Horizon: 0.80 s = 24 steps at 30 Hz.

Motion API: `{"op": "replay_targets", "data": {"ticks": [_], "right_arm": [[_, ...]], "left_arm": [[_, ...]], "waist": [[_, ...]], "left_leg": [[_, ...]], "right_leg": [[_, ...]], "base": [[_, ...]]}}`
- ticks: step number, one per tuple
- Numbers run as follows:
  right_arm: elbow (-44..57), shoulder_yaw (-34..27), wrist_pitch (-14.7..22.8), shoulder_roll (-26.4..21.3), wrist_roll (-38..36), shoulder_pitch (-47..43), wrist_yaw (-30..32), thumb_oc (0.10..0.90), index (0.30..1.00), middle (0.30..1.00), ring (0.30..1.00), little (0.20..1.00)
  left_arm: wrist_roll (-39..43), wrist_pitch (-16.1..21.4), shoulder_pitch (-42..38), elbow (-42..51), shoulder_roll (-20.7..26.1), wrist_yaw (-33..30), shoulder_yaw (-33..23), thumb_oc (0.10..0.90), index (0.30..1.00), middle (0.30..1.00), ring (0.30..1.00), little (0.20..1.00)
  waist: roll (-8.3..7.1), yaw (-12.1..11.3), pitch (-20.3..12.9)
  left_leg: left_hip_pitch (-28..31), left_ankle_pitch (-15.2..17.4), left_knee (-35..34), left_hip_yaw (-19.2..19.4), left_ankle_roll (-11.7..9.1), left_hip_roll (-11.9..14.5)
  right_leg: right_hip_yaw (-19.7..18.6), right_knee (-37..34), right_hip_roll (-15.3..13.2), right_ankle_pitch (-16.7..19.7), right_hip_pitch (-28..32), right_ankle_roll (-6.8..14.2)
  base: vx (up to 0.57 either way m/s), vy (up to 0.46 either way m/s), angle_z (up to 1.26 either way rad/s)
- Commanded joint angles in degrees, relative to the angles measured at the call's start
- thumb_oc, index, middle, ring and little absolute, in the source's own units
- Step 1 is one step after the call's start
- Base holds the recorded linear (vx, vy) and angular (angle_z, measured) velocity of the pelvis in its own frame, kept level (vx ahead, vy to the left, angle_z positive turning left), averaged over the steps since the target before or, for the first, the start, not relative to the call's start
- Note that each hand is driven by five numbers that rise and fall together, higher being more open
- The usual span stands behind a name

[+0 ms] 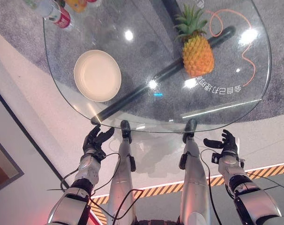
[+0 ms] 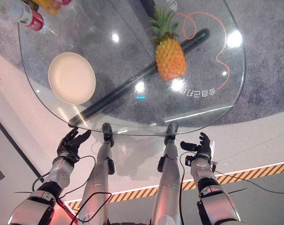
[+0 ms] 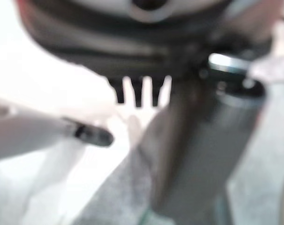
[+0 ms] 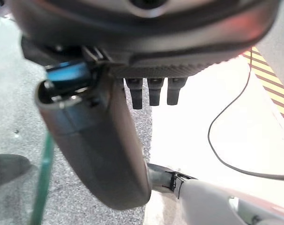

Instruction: Pick up the fruit to the plate

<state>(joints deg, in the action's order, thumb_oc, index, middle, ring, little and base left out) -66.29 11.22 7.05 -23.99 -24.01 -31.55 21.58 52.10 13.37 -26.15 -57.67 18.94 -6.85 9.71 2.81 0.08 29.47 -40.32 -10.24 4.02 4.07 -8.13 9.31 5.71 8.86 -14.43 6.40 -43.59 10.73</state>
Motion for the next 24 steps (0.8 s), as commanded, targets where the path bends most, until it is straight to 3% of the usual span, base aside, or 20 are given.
{"op": "replay_targets", "data": {"ticks": [1,14,24], "right_arm": [[1.36,-0.95,1.04,-4.13,-1.29,0.99,3.07,0.800,0.900,0.900,0.900,0.900],[0.48,-1.46,0.99,-7.27,-5.01,-1.51,7.60,0.800,0.900,0.900,0.900,0.900],[-3.04,-7.82,1.40,-15.17,-8.13,-3.55,22.29,0.800,0.900,0.900,0.900,0.900]], "left_arm": [[-0.61,1.25,-0.50,-2.22,3.77,-4.02,-2.18,0.800,0.900,0.900,0.900,0.900],[-1.01,-0.05,-2.09,-4.06,5.31,-3.23,-1.47,0.800,0.900,0.900,0.900,0.900],[-2.12,-1.26,-2.55,-4.95,7.48,-2.30,-0.40,0.800,0.900,0.900,0.900,0.900]], "waist": [[-1.64,-0.13,0.32],[-1.90,-0.58,0.32],[-2.48,-1.07,0.32]], "left_leg": [[-2.75,3.68,6.24,-2.81,-0.08,-1.12],[-2.46,2.95,4.27,-3.76,0.07,-1.77],[-1.95,3.29,4.47,-3.71,0.27,-1.30]], "right_leg": [[2.06,2.64,0.34,2.55,-1.74,0.08],[2.24,1.06,0.25,4.04,-1.84,0.41],[3.63,1.87,-0.10,3.98,-1.17,0.91]], "base": [[-0.04,-0.017,0.02],[-0.03,-0.004,0.02],[0.02,-0.052,0.05]]}}
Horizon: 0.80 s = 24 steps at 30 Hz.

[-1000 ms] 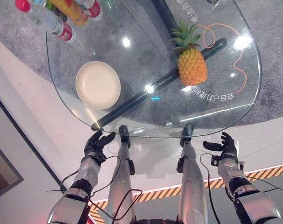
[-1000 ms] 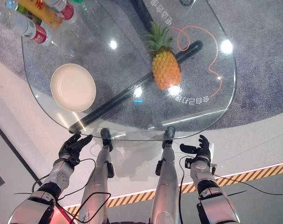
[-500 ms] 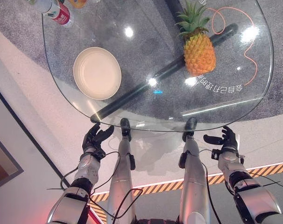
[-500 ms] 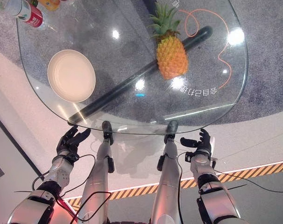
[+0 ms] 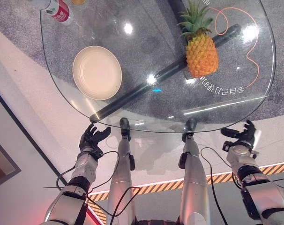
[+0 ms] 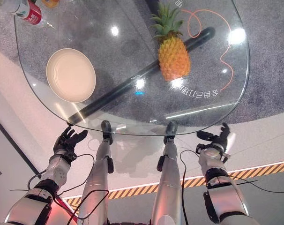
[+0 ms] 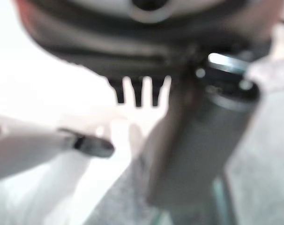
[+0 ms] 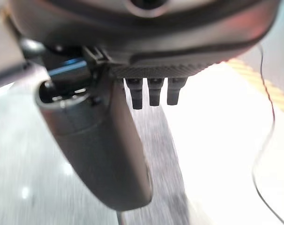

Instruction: Pick up the fruit to the plate

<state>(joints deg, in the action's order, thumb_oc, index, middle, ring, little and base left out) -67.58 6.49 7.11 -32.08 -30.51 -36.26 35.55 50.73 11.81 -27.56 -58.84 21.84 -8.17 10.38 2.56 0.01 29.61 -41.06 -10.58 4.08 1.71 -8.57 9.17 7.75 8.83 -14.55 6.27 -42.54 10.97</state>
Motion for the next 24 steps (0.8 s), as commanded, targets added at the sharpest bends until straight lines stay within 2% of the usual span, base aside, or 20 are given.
{"op": "replay_targets", "data": {"ticks": [1,5,8,11,15,20,24], "right_arm": [[-1.84,-3.51,1.35,-8.08,-1.68,0.72,9.80,0.800,0.900,0.900,0.900,0.900],[-1.58,-4.17,0.91,-11.17,-0.77,-0.73,13.97,0.800,0.900,0.900,0.900,0.900],[2.13,-4.57,1.00,-13.06,-2.53,-0.99,19.42,0.800,0.900,0.900,0.900,0.900],[5.09,-5.41,3.11,-14.30,-3.14,-0.92,23.53,0.800,0.900,0.900,0.900,0.900],[16.16,-5.94,5.14,-14.68,-3.23,-0.44,31.19,0.800,0.900,0.900,0.900,0.900],[28.84,-5.60,8.04,-15.49,3.86,-1.83,36.27,0.800,0.900,0.900,0.900,0.900],[40.44,-4.73,7.27,-14.98,11.37,-2.96,36.78,0.800,0.900,0.900,0.900,0.900]], "left_arm": [[-0.64,0.19,-1.09,-3.75,4.81,-0.86,-0.87,0.800,0.900,0.900,0.900,0.900],[-0.32,-0.20,-0.89,-3.68,5.46,-0.64,-0.54,0.800,0.900,0.900,0.900,0.900],[-0.26,-0.42,-0.35,-2.50,5.68,-1.33,-0.23,0.800,0.900,0.900,0.900,0.900],[0.30,-0.42,0.33,-2.02,5.75,-1.62,0.23,0.800,0.900,0.900,0.900,0.900],[0.69,0.01,1.66,-0.62,5.22,-2.52,0.29,0.800,0.900,0.900,0.900,0.900],[0.77,0.24,2.24,-0.20,4.61,-2.40,0.16,0.800,0.900,0.900,0.900,0.900],[0.49,0.82,2.90,0.22,3.42,-2.30,-0.26,0.800,0.900,0.900,0.900,0.900]], "waist": [[-2.23,-1.05,0.18],[-2.23,-1.20,0.18],[-2.40,-1.05,0.18],[-2.31,-1.05,0.18],[-2.51,-0.36,0.18],[-2.25,0.04,0.18],[-1.82,0.16,0.18]], "left_leg": [[-1.16,3.66,4.36,-1.39,0.72,-1.11],[-0.96,3.68,4.20,-1.51,0.78,-1.15],[-1.20,3.58,3.94,-1.44,0.76,-1.07],[-0.88,4.06,4.00,-1.43,0.70,-0.90],[-1.00,3.52,3.35,-1.20,0.80,-0.98],[-0.85,3.13,2.53,-1.03,0.90,-1.14],[-0.72,2.79,1.80,-0.87,1.12,-1.38]], "right_leg": [[1.77,1.93,-0.05,4.15,-2.20,0.75],[2.18,1.81,-0.19,4.27,-1.93,0.90],[2.53,1.78,-0.26,4.26,-2.13,0.95],[2.79,2.22,-0.31,3.76,-1.98,1.06],[2.68,1.97,-0.16,3.99,-2.34,0.81],[2.64,1.54,-0.27,4.10,-2.36,0.85],[2.35,1.25,-0.36,4.01,-2.49,0.83]], "base": [[0.04,-0.037,0.06],[0.02,-0.016,0.03],[0.01,-0.003,0.01],[0.01,-0.001,0.00],[0.01,0.046,0.00],[0.01,0.045,-0.02],[0.00,0.058,0.00]]}}
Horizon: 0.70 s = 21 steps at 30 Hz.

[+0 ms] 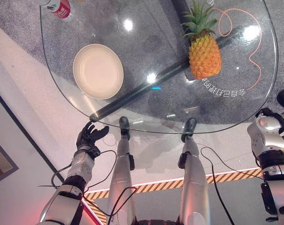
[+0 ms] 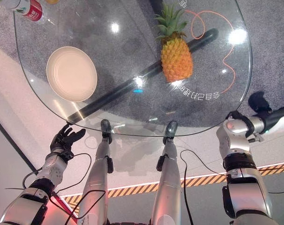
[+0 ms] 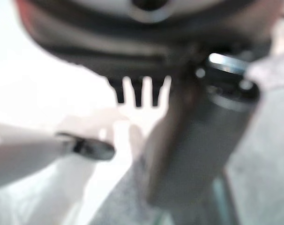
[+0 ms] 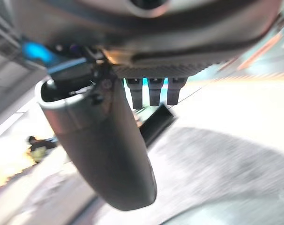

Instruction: Pick up the fruit to the plate

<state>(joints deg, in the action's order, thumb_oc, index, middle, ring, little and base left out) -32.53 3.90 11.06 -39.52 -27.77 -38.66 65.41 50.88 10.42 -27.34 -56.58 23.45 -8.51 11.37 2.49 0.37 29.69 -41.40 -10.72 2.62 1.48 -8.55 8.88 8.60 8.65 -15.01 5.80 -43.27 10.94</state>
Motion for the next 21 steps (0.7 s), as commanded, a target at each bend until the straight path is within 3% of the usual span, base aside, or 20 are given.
{"op": "replay_targets", "data": {"ticks": [1,9,21], "right_arm": [[9.11,-1.91,2.87,-7.05,10.31,-0.01,6.33,0.800,0.900,0.900,0.900,0.900],[30.17,0.89,-2.51,-2.83,24.95,1.61,-0.80,0.800,0.900,0.900,0.900,0.900],[36.90,7.31,-6.87,-0.47,27.91,0.04,-12.07,0.800,0.900,0.900,0.900,0.900]], "left_arm": [[0.18,2.57,3.31,-1.89,1.34,-1.94,-1.42,0.800,0.900,0.900,0.900,0.900],[-2.42,3.27,5.64,-0.40,-1.38,-1.93,-3.83,0.800,0.900,0.900,0.900,0.900],[-3.94,3.87,5.89,-0.87,-3.05,-0.93,-3.32,0.800,0.900,0.900,0.900,0.900]], "waist": [[-1.67,-0.20,0.10],[-0.82,-0.04,0.10],[-0.01,-0.78,0.10]], "left_leg": [[0.19,3.20,3.07,-0.53,1.09,-1.03],[0.79,2.70,2.33,0.20,1.49,-1.42],[1.35,2.06,1.87,0.94,1.52,-1.54]], "right_leg": [[1.46,1.50,0.13,4.06,-1.30,0.92],[1.29,1.53,-0.45,3.43,-1.15,0.94],[1.90,1.59,-0.68,2.94,-0.56,0.65]], "base": [[0.00,0.053,0.01],[0.01,0.042,0.01],[0.00,0.000,0.00]]}}
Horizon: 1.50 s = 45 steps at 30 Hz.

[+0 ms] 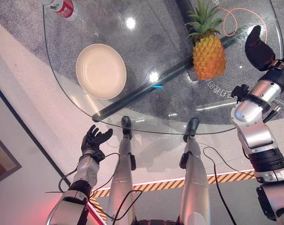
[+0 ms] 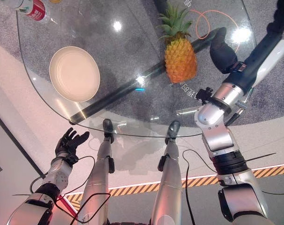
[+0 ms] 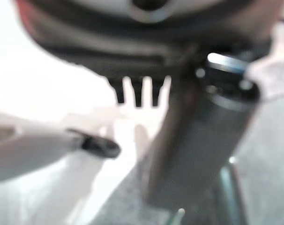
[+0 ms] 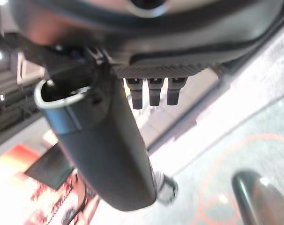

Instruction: Pick up the fruit to the plate

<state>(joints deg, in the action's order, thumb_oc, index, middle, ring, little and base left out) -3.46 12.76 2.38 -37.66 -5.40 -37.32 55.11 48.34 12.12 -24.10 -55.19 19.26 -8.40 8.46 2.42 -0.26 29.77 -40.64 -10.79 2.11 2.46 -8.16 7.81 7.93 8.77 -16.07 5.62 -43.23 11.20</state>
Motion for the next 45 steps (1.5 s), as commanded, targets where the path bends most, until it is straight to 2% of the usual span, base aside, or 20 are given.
{"op": "replay_targets", "data": {"ticks": [1,14,21,29,45], "right_arm": [[7.99,-0.82,1.14,-2.29,4.97,-1.56,-2.79,0.800,0.900,0.900,0.900,0.900],[6.02,4.24,1.09,-0.81,0.95,-0.10,-7.91,0.800,0.900,0.900,0.900,0.900],[5.72,6.50,-0.59,-0.21,-0.75,-0.19,-8.67,0.800,0.900,0.900,0.900,0.900],[1.95,7.82,-1.47,0.59,-2.25,-0.10,-6.01,0.800,0.900,0.900,0.900,0.900],[-6.88,9.09,-5.55,1.81,-2.63,-3.01,-1.67,0.800,0.900,0.900,0.900,0.900]], "left_arm": [[-1.29,2.23,2.64,-2.33,1.09,-0.89,-0.19,0.800,0.900,0.900,0.900,0.900],[-0.81,2.89,2.54,-3.50,0.41,-0.56,1.19,0.800,0.900,0.900,0.900,0.900],[-0.36,2.37,1.83,-3.68,0.47,-0.68,2.13,0.800,0.900,0.900,0.900,0.900],[-0.22,2.23,1.19,-3.98,0.77,-0.77,2.56,0.800,0.900,0.900,0.900,0.900],[-0.49,1.45,0.53,-3.71,0.89,-0.84,3.54,0.800,0.900,0.900,0.900,0.900]], "waist": [[0.06,-0.24,0.03],[0.84,-0.27,0.03],[0.95,-0.23,0.03],[0.84,-0.42,0.03],[1.34,-1.29,0.03]], "left_leg": [[0.59,2.02,2.25,0.06,1.06,-0.45],[0.74,1.66,2.21,0.83,1.02,-0.56],[0.94,1.40,1.84,1.16,0.92,-0.58],[0.79,1.20,1.62,1.17,0.90,-0.45],[0.09,1.33,2.14,0.56,1.15,-0.78]], "right_leg": [[2.66,1.35,0.37,3.14,-0.54,0.39],[2.61,1.81,0.11,3.03,-0.87,0.18],[2.61,1.71,0.19,3.21,-0.95,0.15],[2.80,1.61,0.12,3.49,-1.12,0.20],[3.10,2.06,-0.32,3.82,-1.86,0.27]], "base": [[0.00,-0.015,-0.03],[0.00,0.000,0.00],[0.00,0.000,0.00],[0.00,0.000,0.00],[0.00,0.000,0.00]]}}
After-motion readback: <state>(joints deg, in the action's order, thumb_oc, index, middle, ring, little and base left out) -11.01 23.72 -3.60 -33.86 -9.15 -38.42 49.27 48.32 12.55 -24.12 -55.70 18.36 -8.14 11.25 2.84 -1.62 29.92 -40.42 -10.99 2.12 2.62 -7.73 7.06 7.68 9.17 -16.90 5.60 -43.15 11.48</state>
